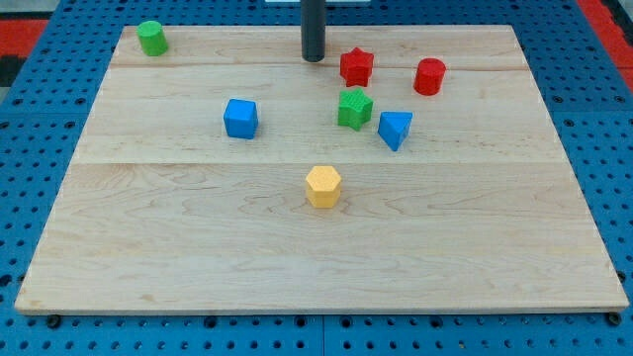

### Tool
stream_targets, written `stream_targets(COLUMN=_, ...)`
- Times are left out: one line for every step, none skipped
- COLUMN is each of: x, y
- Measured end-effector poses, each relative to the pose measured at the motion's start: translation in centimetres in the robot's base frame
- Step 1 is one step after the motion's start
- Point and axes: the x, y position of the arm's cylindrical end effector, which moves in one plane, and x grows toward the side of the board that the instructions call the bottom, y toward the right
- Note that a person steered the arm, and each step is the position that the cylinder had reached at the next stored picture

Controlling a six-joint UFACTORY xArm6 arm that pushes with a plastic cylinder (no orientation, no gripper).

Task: Push the yellow hexagon to the bottom of the blue triangle

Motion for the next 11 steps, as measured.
stream_targets(x=4.6, y=0.0)
stream_targets(x=10.2, y=0.0)
stream_targets(x=16.2, y=-0.3)
stream_targets(x=21.7, y=-0.3)
stream_targets(x=21.9, y=-0.3)
stream_targets(x=24.5, y=-1.5)
stream_targets(x=26.4, y=1.7)
stream_targets(x=24.7, y=4.8)
stream_targets(x=22.7, y=4.4)
stream_targets(x=21.2, y=4.4)
stream_targets(x=19.4, y=8.0)
